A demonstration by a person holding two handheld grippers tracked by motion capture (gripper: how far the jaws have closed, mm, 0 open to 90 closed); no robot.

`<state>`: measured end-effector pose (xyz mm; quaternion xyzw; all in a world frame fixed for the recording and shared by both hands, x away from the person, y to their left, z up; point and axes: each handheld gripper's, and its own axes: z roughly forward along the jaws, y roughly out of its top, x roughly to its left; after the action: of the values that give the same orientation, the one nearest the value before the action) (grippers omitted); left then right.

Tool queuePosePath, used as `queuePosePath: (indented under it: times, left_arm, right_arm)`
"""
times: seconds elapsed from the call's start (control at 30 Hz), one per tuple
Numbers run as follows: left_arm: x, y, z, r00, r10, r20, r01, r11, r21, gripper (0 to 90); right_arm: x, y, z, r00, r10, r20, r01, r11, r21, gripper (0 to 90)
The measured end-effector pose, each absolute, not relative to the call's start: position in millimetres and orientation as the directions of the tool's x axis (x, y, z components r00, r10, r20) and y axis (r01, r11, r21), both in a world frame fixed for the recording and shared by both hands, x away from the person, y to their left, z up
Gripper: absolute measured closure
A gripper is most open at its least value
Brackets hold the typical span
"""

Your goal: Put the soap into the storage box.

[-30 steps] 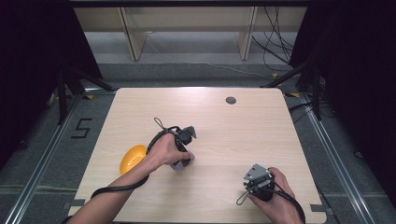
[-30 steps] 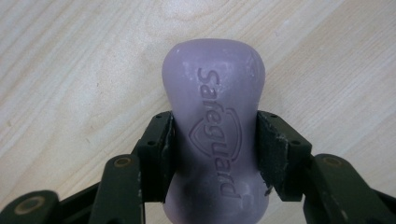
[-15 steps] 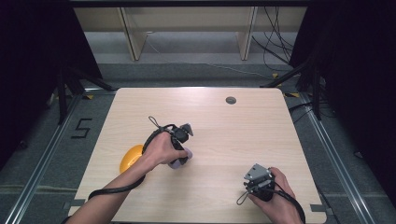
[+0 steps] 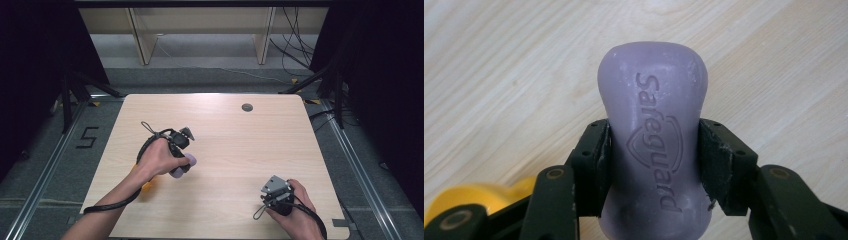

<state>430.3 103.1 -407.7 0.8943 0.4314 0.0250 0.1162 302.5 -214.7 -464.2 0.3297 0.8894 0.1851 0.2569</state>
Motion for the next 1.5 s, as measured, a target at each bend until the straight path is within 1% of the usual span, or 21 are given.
queuePosePath:
  times: [0.23, 0.4, 0.53, 0.57, 0.7, 0.77, 0.83, 0.87, 0.9, 0.97, 1.07, 1.1, 1.2, 1.33, 1.37, 1.5]
  left_arm:
    - [431, 128, -396, 0.585, 0.809, -0.049, 0.789, -0.554, 0.266, 48.5]
    - [429, 143, -388, 0.547, 0.834, -0.076, 0.814, -0.509, 0.281, 48.5]
    - [429, 156, -384, 0.535, 0.843, -0.054, 0.816, -0.499, 0.291, 48.5]
    - [427, 160, -384, 0.507, 0.86, -0.063, 0.828, -0.465, 0.315, 48.5]
    - [425, 172, -382, 0.507, 0.861, -0.042, 0.822, -0.468, 0.324, 48.5]
    - [423, 175, -382, 0.476, 0.878, -0.055, 0.841, -0.436, 0.321, 48.5]
    - [423, 179, -381, 0.491, 0.87, -0.047, 0.832, -0.452, 0.322, 48.5]
    - [422, 181, -381, 0.475, 0.878, -0.052, 0.839, -0.435, 0.326, 48.5]
    - [424, 185, -381, 0.506, 0.862, -0.037, 0.82, -0.467, 0.33, 48.5]
    - [421, 186, -380, 0.467, 0.883, -0.046, 0.842, -0.428, 0.33, 48.5]
    - [420, 191, -380, 0.449, 0.893, -0.043, 0.848, -0.41, 0.335, 48.5]
    - [419, 191, -380, 0.429, 0.902, -0.052, 0.858, -0.388, 0.337, 48.5]
    - [419, 197, -381, 0.423, 0.905, -0.038, 0.855, -0.385, 0.347, 48.5]
    - [419, 201, -385, 0.399, 0.916, -0.024, 0.866, -0.369, 0.336, 48.6]
    - [417, 201, -388, 0.374, 0.927, -0.038, 0.872, -0.337, 0.356, 48.5]
    - [417, 205, -394, 0.361, 0.932, -0.041, 0.88, -0.326, 0.346, 48.5]
  right_arm:
    - [304, -213, -464, -0.652, 0.676, -0.343, 0.483, 0.719, 0.5, 40.3]
    - [306, -211, -463, -0.653, 0.677, -0.339, 0.483, 0.717, 0.502, 40.3]
    - [309, -211, -462, -0.645, 0.686, -0.337, 0.485, 0.708, 0.513, 40.5]
    - [310, -210, -462, -0.642, 0.69, -0.334, 0.489, 0.704, 0.515, 40.5]
    - [313, -209, -461, -0.646, 0.687, -0.333, 0.483, 0.705, 0.519, 40.5]
    - [314, -209, -461, -0.649, 0.686, -0.328, 0.482, 0.705, 0.519, 40.5]
    - [315, -208, -461, -0.649, 0.684, -0.332, 0.48, 0.707, 0.52, 40.5]
    - [315, -208, -461, -0.651, 0.684, -0.329, 0.48, 0.707, 0.52, 40.5]
    - [315, -208, -461, -0.651, 0.685, -0.327, 0.481, 0.706, 0.52, 40.5]
    - [316, -207, -462, -0.649, 0.686, -0.329, 0.481, 0.704, 0.522, 40.5]
    - [316, -206, -462, -0.652, 0.684, -0.326, 0.479, 0.705, 0.523, 40.5]
    - [316, -206, -461, -0.653, 0.683, -0.326, 0.478, 0.706, 0.523, 40.5]
    - [316, -206, -461, -0.654, 0.683, -0.326, 0.478, 0.707, 0.522, 40.5]
    - [317, -206, -462, -0.657, 0.681, -0.325, 0.477, 0.708, 0.521, 40.5]
    - [316, -206, -462, -0.653, 0.684, -0.324, 0.481, 0.706, 0.521, 40.5]
    - [316, -206, -462, -0.655, 0.682, -0.326, 0.478, 0.708, 0.52, 40.5]
